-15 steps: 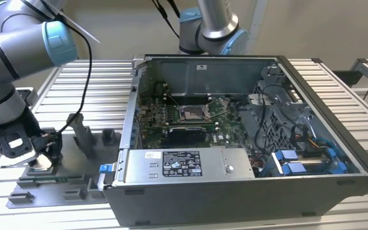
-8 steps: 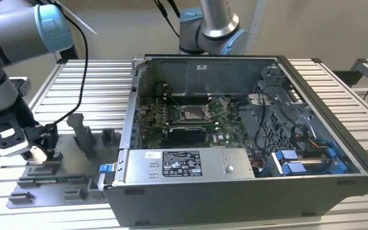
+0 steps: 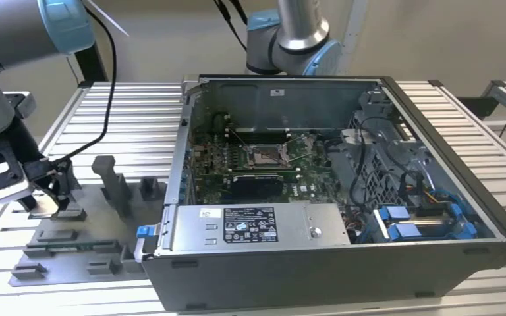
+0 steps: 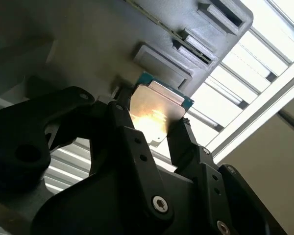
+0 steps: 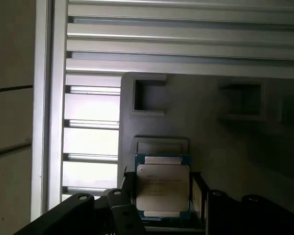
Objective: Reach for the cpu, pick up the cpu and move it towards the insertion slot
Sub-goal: 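Pick up the cpu and move it towards the insertion slot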
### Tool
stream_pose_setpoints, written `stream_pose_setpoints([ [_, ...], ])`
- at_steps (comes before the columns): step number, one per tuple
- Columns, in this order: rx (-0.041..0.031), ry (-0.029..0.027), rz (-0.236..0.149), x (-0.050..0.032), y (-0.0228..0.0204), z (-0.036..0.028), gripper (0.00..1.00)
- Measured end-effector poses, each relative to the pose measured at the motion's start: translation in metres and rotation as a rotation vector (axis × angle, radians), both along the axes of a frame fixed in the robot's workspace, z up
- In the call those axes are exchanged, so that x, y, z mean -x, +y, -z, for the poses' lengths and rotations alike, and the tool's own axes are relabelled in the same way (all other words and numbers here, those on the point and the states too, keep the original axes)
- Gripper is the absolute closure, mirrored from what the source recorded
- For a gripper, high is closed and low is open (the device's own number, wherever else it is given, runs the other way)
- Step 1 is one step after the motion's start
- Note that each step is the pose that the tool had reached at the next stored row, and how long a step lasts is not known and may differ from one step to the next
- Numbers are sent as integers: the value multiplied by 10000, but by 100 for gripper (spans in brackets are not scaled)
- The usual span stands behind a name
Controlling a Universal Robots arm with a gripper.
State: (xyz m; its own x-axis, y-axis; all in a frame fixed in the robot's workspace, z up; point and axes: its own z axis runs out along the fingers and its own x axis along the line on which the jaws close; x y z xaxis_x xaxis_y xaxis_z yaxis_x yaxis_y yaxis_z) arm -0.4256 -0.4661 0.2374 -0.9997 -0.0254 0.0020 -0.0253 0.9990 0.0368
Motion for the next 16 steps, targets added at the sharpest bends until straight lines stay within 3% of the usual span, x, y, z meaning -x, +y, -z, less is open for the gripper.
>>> stream_pose_setpoints([
  [7,20,0,0,1,0,-96,100],
  [11,19,0,0,1,0,-240,100],
  [16,20,1,1,1,0,-371,100],
])
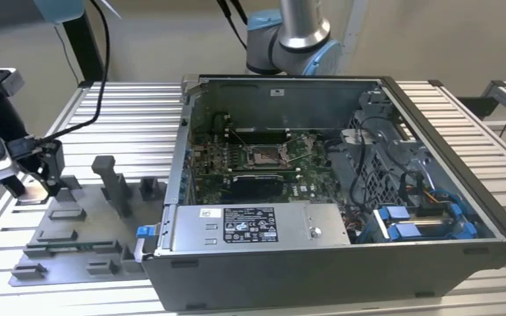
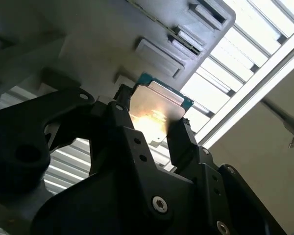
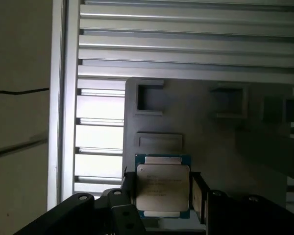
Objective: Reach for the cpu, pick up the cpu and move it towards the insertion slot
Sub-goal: 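Pick up the cpu and move it towards the insertion slot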
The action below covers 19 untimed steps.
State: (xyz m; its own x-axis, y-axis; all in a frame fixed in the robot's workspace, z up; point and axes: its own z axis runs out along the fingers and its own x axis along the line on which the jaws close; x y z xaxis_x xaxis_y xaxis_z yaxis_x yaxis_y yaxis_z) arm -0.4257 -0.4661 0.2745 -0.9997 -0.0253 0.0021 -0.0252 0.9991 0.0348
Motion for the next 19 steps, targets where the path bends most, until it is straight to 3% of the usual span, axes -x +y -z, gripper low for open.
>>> stream_pose_setpoints([
  [19,1,1,0,0,0,-509,100],
])
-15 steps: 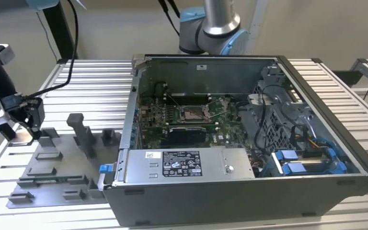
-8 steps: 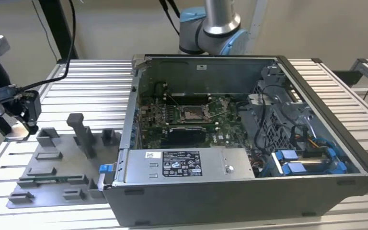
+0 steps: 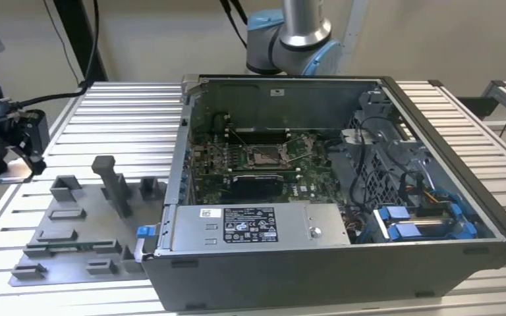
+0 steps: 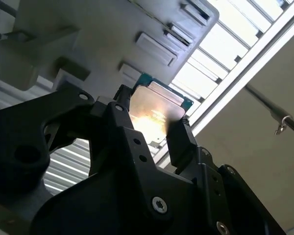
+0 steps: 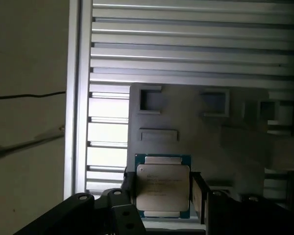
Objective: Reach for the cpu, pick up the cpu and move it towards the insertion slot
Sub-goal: 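Pick up the cpu and move it towards the insertion slot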
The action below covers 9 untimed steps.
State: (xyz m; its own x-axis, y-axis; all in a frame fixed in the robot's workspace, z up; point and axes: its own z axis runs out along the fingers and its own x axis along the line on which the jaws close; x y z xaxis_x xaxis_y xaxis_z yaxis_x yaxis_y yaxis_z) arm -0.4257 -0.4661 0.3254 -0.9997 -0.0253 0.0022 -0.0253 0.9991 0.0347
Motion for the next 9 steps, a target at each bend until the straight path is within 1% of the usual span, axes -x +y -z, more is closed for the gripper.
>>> stream_pose_setpoints([
  [2,-1,-2,0,0,0,-70,100],
  [6,-1,-1,0,0,0,-242,100],
  [9,-1,-1,0,0,0,-350,100],
])
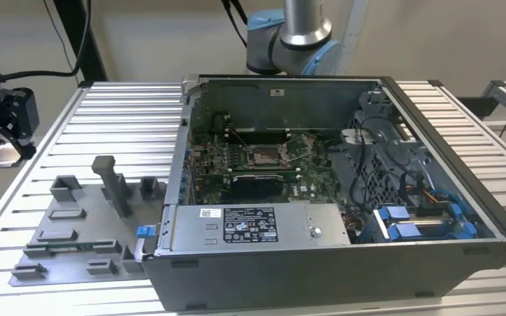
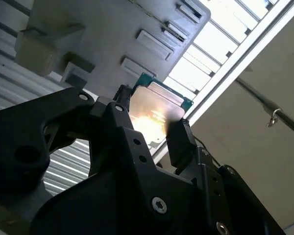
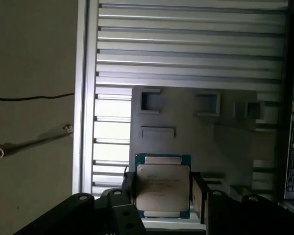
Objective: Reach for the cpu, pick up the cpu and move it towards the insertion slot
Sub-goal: 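Pick up the cpu and move it towards the insertion slot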
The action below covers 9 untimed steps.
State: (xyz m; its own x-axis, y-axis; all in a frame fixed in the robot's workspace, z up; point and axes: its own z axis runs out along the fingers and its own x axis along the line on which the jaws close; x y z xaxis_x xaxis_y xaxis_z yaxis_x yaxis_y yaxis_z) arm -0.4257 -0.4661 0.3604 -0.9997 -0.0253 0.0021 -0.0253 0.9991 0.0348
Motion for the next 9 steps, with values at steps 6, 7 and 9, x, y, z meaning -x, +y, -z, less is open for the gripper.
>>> stream_pose_setpoints([
  [6,0,0,0,0,0,-217,100],
  [7,0,-1,0,0,0,-250,100],
  [9,2,1,0,0,0,-313,100],
])
